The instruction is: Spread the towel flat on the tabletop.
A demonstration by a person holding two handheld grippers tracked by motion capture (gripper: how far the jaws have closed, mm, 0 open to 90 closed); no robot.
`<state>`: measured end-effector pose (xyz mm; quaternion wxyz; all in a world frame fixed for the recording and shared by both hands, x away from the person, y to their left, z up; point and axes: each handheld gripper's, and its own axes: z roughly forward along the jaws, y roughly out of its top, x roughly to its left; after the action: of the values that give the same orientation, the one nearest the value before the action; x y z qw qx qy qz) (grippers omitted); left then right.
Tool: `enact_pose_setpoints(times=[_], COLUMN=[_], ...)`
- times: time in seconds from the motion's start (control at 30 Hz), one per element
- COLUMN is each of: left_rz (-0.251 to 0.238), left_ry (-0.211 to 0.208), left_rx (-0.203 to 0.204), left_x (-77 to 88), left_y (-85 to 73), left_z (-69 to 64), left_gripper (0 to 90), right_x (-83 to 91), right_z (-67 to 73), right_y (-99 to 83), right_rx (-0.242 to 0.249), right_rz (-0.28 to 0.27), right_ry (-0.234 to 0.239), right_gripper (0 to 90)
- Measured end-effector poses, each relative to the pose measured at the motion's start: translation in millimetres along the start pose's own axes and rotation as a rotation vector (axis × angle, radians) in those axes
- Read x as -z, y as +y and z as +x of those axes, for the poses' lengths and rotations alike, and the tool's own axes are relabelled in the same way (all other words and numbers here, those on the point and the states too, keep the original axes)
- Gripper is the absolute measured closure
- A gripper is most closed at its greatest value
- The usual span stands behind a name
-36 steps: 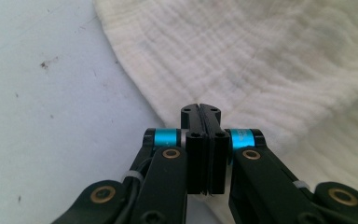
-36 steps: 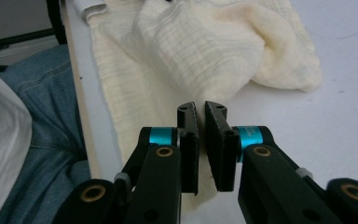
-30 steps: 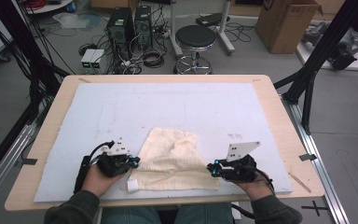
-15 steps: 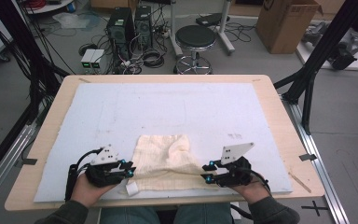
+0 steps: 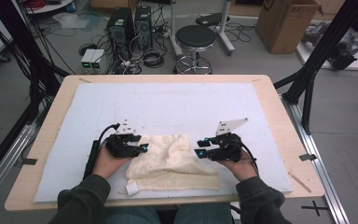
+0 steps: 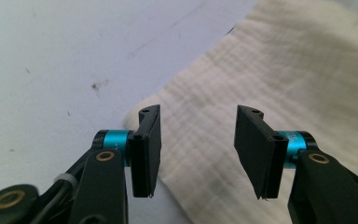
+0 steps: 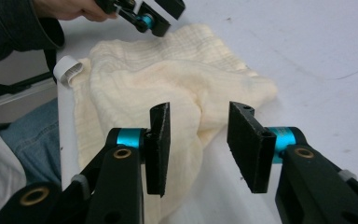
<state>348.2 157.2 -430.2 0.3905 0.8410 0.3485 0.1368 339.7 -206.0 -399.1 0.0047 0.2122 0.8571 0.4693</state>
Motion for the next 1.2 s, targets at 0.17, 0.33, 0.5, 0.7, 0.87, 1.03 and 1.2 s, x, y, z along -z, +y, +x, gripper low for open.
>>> enact_pose_setpoints(times=[0.17,0.33,0.5,0.7,0.87,1.03,1.2], left_rz=[0.027,0.033,0.029,-0.031,-0.056,-0.068,-0.056], left_ry=[0.023,0.040,0.032,0.053,0.066,0.061,0.043], left_rx=[-0.010,-0.018,-0.024,-0.009,-0.001,0.016,0.019], left_x=[-8.0,-7.0,-2.2,18.9,37.8,54.3,60.2], left_y=[-2.6,-2.9,-2.7,-0.6,-4.9,-21.4,-42.8], left_z=[3.5,3.4,1.5,4.6,7.5,5.2,-1.2], left_gripper=[66.6,87.5,88.9,88.9,88.9,88.9,88.9], right_x=[-23.2,-37.3,-47.1,-29.2,-18.2,-30.0,-52.4], right_z=[-1.4,-1.0,3.0,5.5,22.0,48.3,70.9], right_y=[0.1,-0.3,1.3,15.7,35.9,33.5,9.3], right_rx=[-0.037,-0.054,-0.027,-0.020,0.055,0.115,0.133], right_rz=[0.071,0.133,0.169,0.107,0.079,0.110,0.195], right_ry=[0.055,0.088,0.126,0.064,0.015,0.049,0.092], right_gripper=[55.8,69.7,85.5,86.7,86.8,86.7,85.9])
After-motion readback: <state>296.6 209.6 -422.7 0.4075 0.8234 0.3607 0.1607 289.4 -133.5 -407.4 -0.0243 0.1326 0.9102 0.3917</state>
